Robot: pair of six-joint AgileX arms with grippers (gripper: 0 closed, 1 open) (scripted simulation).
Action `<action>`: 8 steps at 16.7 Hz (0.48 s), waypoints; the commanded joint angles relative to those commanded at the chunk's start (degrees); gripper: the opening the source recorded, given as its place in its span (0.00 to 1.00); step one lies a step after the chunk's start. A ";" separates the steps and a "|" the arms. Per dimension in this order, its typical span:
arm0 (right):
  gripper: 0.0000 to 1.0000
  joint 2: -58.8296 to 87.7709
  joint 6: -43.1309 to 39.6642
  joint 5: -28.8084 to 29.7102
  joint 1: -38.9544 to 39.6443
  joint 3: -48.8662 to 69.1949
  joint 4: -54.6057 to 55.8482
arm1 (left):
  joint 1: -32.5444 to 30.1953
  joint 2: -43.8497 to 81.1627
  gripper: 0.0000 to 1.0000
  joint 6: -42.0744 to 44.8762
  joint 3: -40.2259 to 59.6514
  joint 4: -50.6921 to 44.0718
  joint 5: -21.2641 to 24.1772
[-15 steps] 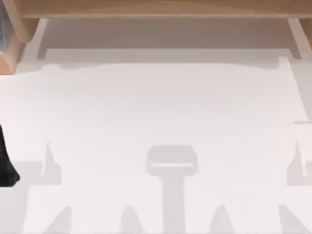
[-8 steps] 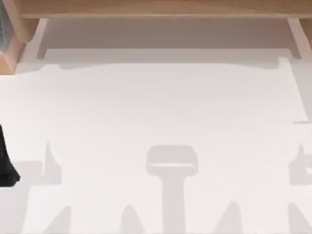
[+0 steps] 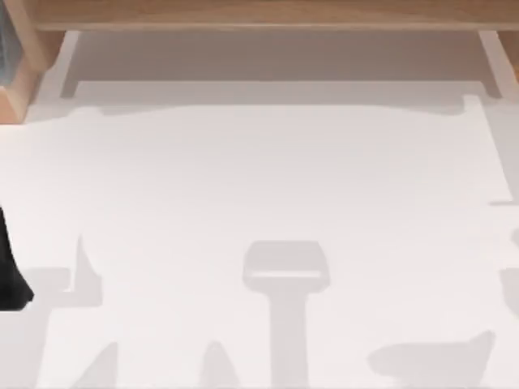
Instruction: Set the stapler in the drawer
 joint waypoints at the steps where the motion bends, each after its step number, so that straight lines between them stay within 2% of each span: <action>1: 1.00 5.17 -1.37 0.09 -0.83 2.59 -3.15 | 0.00 0.00 1.00 0.00 0.00 0.00 0.00; 8: 1.00 30.75 -8.56 -0.10 -5.30 17.46 -19.83 | 0.00 0.00 1.00 0.00 0.00 0.00 0.00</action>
